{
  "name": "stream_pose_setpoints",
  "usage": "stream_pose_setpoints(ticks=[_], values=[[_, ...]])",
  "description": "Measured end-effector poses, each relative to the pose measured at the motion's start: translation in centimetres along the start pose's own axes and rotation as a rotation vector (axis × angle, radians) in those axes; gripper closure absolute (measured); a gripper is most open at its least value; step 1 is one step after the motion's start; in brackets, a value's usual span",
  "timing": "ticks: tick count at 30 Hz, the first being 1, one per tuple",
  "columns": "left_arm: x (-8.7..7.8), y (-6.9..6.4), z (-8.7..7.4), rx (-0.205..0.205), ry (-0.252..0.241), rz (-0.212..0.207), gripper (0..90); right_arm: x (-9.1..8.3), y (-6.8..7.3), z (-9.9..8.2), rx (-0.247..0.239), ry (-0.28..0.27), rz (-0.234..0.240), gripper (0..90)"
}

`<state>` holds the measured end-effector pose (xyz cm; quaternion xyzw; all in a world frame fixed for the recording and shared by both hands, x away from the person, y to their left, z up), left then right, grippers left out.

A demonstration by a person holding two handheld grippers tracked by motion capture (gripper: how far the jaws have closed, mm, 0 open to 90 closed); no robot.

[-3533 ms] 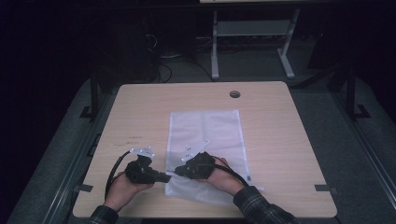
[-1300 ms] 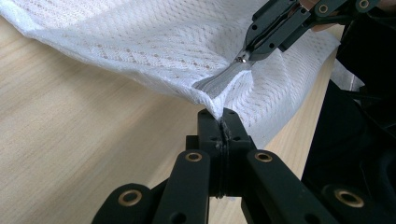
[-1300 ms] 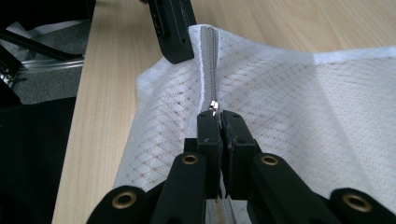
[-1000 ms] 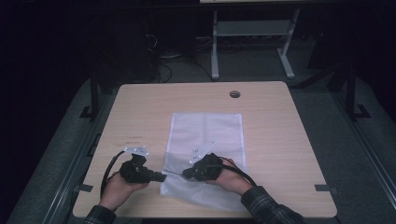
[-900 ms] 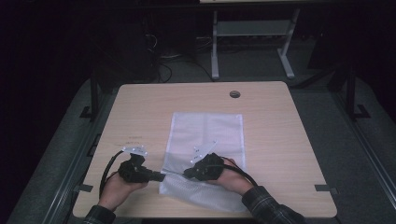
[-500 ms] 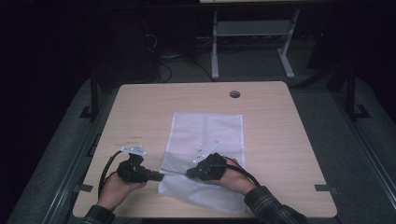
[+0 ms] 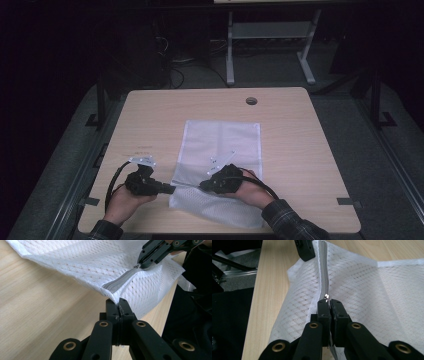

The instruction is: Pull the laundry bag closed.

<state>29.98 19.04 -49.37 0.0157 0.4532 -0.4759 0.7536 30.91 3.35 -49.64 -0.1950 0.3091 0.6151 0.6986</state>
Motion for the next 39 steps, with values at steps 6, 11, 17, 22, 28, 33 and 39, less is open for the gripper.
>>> stream_pose_setpoints(ticks=[6,11,17,22,28,33,39], values=[[-0.1,0.1,0.0,-0.009,-0.004,0.001,89.2,-0.4,-0.1,-0.4,0.007,0.003,-0.001,86.6],[-0.2,0.2,-0.1,-0.010,-0.005,0.004,89.1,-0.6,-0.1,-0.6,0.007,0.004,-0.005,86.6],[-0.3,0.3,-0.1,-0.010,-0.006,0.004,89.1,-0.9,-0.1,-0.9,0.015,0.008,-0.006,86.6],[-0.3,0.3,-0.1,-0.014,-0.010,0.005,89.1,-1.2,-0.2,-1.0,0.014,0.006,-0.008,86.6],[-0.4,0.4,-0.1,-0.015,-0.010,0.006,89.2,-1.5,-0.1,-1.4,0.019,0.012,-0.012,86.6],[-0.4,0.4,-0.1,-0.014,-0.009,0.004,89.1,-1.9,-0.1,-1.6,0.019,0.014,-0.012,86.6],[-0.4,0.4,-0.1,-0.015,-0.013,0.006,89.1,-2.0,-0.1,-1.6,0.020,0.010,-0.013,86.6]])
Point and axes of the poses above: each handheld gripper's, and its own axes: x roughly forward along the jaws, z roughly out of its top, y roughly to its left, the point moved 9 cm from there along x, roughly forward along the jaws, and after that the axes turned 2 degrees about z, right-handed, at the moved point
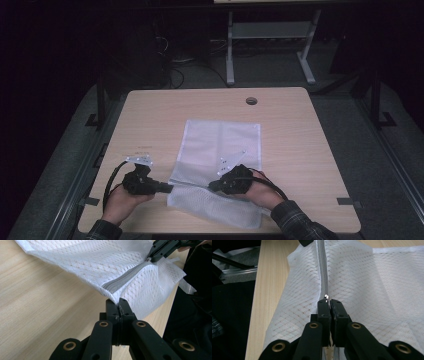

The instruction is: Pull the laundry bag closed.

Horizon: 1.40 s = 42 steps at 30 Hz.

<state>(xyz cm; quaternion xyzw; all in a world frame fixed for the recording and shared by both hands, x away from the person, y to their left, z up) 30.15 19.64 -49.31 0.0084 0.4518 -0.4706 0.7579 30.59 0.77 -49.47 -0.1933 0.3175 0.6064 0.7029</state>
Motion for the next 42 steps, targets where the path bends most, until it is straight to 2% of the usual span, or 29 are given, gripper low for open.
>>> stream_pose_setpoints(ticks=[42], values=[[-0.5,0.4,-0.1,-0.016,-0.010,0.007,89.2,-1.8,0.0,-1.7,0.020,0.009,-0.008,86.6]])
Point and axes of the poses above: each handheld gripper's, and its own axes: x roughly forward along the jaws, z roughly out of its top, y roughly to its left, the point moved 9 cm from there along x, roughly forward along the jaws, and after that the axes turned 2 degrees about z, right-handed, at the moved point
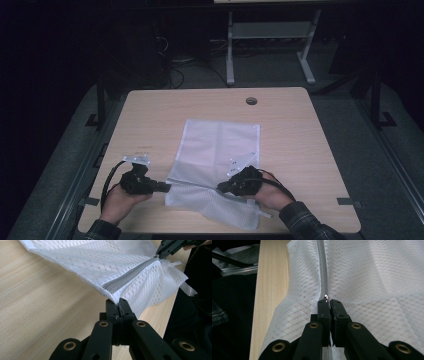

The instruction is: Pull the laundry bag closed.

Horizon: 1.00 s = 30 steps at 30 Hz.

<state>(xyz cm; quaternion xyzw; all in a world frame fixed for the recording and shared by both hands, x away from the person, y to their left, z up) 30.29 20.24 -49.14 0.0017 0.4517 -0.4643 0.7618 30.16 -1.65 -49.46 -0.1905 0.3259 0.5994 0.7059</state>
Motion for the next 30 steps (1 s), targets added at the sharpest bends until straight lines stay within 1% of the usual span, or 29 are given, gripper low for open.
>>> stream_pose_setpoints(ticks=[5,14,17,22,30], values=[[-0.1,0.1,0.0,-0.003,-0.001,0.003,89.2,0.0,0.1,0.0,-0.006,0.004,0.000,86.7],[0.0,0.1,-0.1,-0.002,0.004,0.004,89.2,-0.1,0.1,-0.1,0.003,0.005,0.004,86.7],[-0.1,0.3,-0.2,-0.012,0.003,0.007,89.2,-0.1,0.0,-0.2,0.005,0.006,-0.001,86.7],[-0.3,0.6,-0.3,-0.016,0.000,0.013,89.2,-0.5,-0.1,-0.7,0.008,0.012,-0.006,86.7],[-0.4,0.7,-0.3,-0.021,0.002,0.015,89.2,-1.1,-0.3,-1.3,0.018,0.016,-0.014,86.7]])
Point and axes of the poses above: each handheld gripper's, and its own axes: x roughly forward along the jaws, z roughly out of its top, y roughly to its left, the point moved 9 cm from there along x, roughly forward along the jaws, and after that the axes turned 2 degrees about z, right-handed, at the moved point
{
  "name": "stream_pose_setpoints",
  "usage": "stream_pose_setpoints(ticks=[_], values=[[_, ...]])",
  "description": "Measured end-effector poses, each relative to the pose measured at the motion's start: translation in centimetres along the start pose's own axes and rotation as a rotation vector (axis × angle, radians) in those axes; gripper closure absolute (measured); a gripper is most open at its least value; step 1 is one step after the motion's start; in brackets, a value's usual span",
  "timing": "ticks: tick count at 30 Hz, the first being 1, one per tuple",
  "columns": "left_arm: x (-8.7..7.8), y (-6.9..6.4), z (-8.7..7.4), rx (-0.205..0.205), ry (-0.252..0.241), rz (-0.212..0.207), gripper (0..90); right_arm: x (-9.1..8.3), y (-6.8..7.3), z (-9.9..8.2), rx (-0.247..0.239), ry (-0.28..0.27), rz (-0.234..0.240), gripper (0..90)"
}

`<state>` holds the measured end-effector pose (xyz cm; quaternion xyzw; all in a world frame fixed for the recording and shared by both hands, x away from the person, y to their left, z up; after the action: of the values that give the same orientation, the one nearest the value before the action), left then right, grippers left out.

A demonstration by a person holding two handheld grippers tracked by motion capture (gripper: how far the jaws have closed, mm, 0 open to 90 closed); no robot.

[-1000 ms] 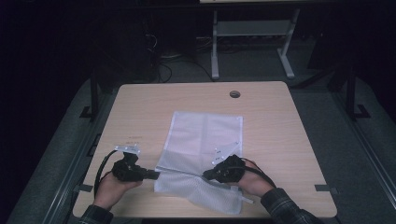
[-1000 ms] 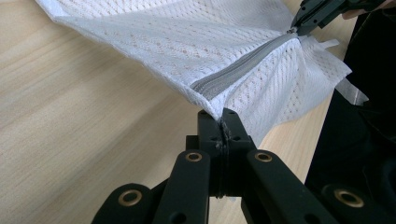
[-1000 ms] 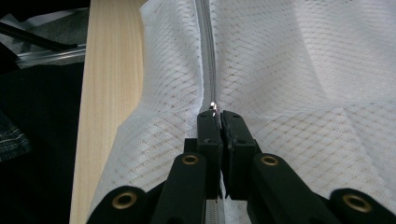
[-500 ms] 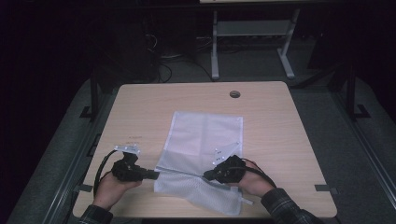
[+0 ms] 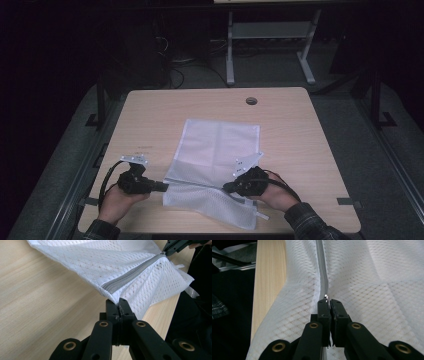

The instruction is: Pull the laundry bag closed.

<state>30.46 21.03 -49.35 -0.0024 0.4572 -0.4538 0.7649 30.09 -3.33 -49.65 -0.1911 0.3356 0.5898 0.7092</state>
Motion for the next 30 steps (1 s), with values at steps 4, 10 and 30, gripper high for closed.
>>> stream_pose_setpoints(ticks=[4,10,30], values=[[0.0,0.0,0.0,-0.005,-0.002,-0.002,89.2,-0.2,-0.1,-0.2,0.006,0.000,-0.004,86.7],[0.0,0.0,0.0,-0.007,0.000,-0.002,89.2,-0.3,-0.1,-0.3,0.001,0.003,-0.005,86.7],[-0.2,0.2,-0.1,-0.007,-0.001,0.002,89.2,-1.5,-0.4,-1.6,0.022,0.006,-0.019,86.6]])
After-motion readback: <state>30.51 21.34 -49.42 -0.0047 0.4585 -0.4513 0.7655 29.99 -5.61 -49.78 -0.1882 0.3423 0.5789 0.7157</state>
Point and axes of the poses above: each handheld gripper's, and its own axes: x roughly forward along the jaws, z roughly out of its top, y roughly to its left, the point moved 9 cm from there along x, roughly forward along the jaws, and after that the axes turned 2 degrees about z, right-handed, at the moved point
